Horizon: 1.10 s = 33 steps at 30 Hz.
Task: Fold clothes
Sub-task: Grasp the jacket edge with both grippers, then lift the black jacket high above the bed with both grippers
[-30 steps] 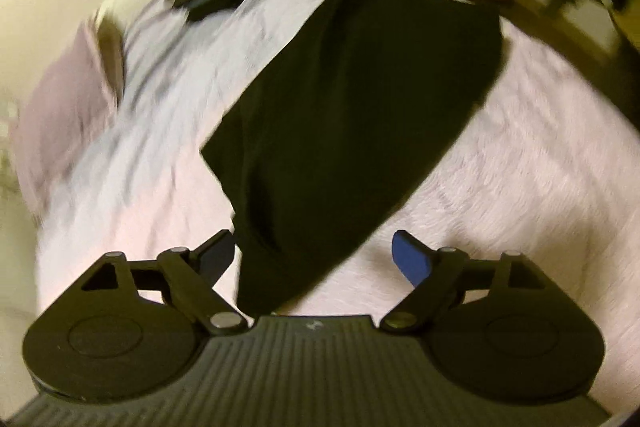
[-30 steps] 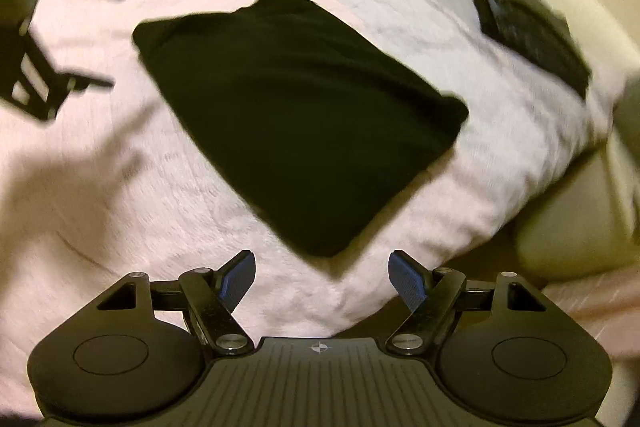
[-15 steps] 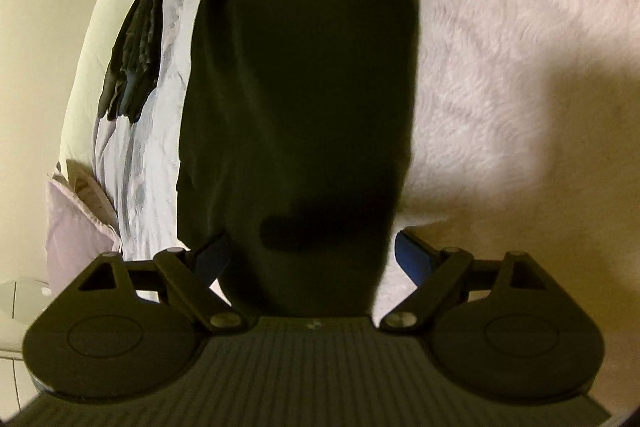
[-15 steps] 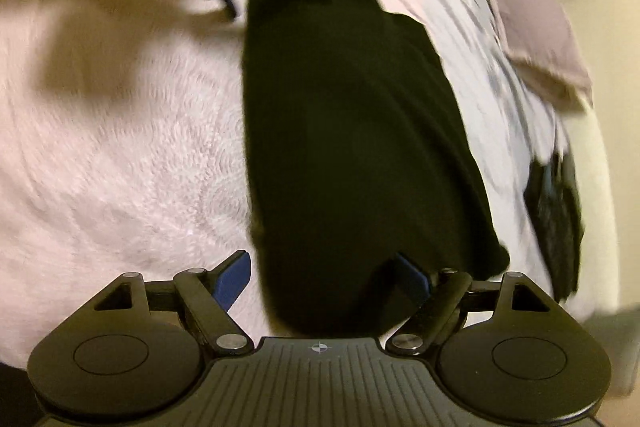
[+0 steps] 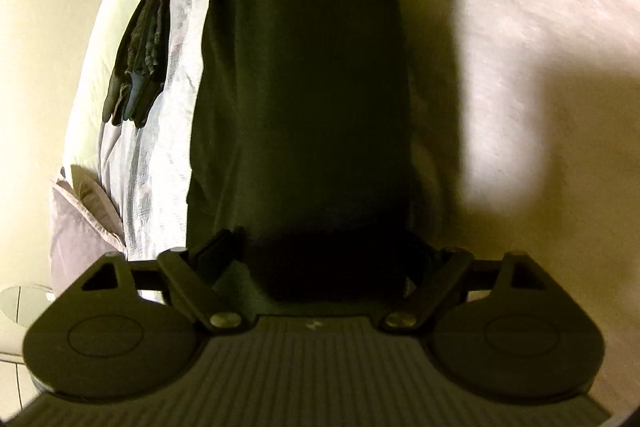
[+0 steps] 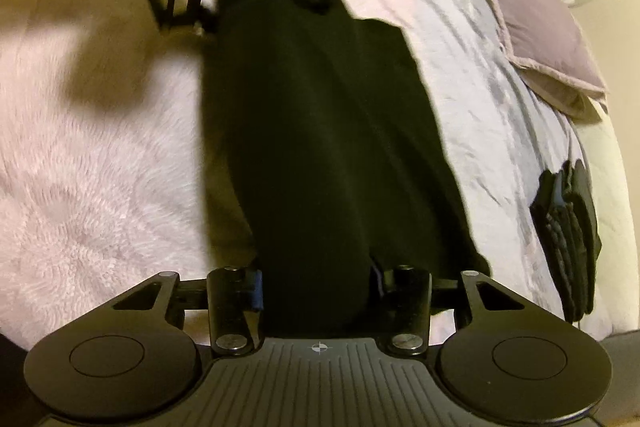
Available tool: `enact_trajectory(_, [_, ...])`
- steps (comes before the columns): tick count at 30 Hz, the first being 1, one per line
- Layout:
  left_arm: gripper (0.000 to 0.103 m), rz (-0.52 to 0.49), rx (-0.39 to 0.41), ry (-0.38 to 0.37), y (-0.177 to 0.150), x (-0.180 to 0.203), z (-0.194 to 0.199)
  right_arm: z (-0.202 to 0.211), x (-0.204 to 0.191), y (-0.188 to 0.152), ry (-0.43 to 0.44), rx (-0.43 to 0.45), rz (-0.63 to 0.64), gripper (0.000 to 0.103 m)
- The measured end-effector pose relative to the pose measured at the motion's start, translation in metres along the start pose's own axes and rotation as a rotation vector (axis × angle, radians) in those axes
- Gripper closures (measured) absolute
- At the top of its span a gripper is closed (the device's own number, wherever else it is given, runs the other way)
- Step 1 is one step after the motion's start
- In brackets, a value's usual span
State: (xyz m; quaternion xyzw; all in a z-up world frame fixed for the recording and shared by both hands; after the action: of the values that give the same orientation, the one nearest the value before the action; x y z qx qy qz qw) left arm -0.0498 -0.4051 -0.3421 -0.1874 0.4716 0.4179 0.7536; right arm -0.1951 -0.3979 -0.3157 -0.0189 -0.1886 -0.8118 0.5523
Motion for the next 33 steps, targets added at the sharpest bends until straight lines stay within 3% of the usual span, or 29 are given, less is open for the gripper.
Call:
enact_trajectory(4, [0.050,0.037,-0.025,-0.083,0.006,-0.013,-0.013,0.006,0.014,0.002,0.045,0.011,-0.053,0.057])
enact_trajectory(7, [0.057,0.058,-0.042,-0.139,0.004,-0.020,-0.017,0.002,0.021,0.011,0.093,0.017,-0.135,0.055])
enact_trajectory(11, [0.059,0.073,-0.056,-0.176,0.004,-0.028,-0.020,-0.003,0.013,0.015,0.089,-0.005,-0.169,0.049])
enact_trajectory(16, [0.059,0.076,-0.066,-0.198,0.005,-0.030,-0.020,-0.007,-0.003,0.018,0.064,-0.041,-0.162,0.032])
enact_trajectory(25, [0.059,0.082,-0.070,-0.207,0.003,-0.028,-0.017,-0.041,-0.020,0.029,-0.022,-0.074,-0.042,0.030])
enact_trajectory(33, [0.057,0.085,-0.067,-0.204,0.003,-0.026,-0.018,-0.060,-0.017,0.018,-0.064,-0.099,0.046,0.030])
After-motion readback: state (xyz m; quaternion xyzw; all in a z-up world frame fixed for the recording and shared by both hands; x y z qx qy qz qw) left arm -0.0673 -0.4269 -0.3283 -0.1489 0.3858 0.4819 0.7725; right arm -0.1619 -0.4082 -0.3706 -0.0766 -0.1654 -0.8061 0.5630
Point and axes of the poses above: each gripper's, at about its wrist camera, not at the fingertips, and z roughly against the way its jaws point, x to its right, y to its top, the point moved 3 cm from there along -z, roughly the way its jaws point, and after that the axes turned 15 degrees about y, right-handed, at the moved point
